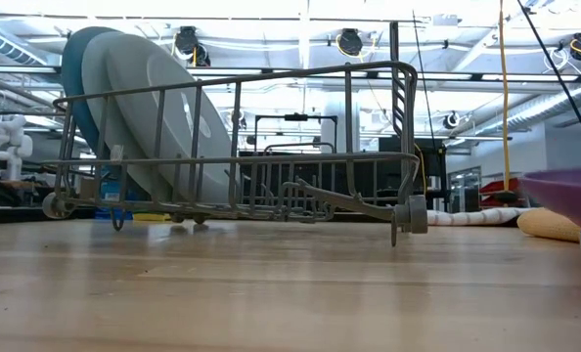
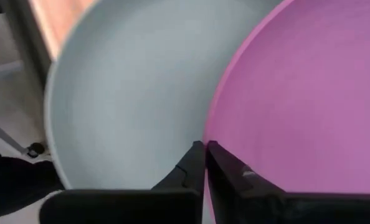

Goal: Sort dishes
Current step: Put the small purple plate into the dish rack

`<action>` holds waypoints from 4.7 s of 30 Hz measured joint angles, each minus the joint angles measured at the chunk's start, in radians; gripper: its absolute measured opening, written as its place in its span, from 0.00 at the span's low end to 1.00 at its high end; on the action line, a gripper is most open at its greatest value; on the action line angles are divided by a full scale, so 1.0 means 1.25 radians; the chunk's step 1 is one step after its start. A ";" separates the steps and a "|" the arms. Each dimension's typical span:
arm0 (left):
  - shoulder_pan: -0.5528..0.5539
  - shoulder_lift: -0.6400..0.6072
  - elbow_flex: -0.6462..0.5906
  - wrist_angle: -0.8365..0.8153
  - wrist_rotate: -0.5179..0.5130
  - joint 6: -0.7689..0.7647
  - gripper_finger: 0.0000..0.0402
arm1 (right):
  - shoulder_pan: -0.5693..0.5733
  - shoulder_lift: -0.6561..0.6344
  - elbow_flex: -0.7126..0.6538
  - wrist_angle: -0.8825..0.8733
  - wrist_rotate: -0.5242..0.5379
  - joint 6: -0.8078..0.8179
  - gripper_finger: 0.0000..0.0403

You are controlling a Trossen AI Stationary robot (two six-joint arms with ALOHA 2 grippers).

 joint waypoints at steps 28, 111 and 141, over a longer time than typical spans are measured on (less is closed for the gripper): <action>0.000 0.000 0.000 0.001 0.000 -0.001 0.40 | -0.004 0.010 0.055 -0.052 0.019 -0.040 0.12; -0.032 -0.254 0.034 0.059 -0.161 0.294 0.40 | -0.146 -0.062 0.751 -0.303 0.159 -0.820 0.00; 0.158 -0.168 0.033 -0.136 0.259 0.420 0.14 | -0.343 -0.066 0.751 -0.271 -0.131 -1.014 0.00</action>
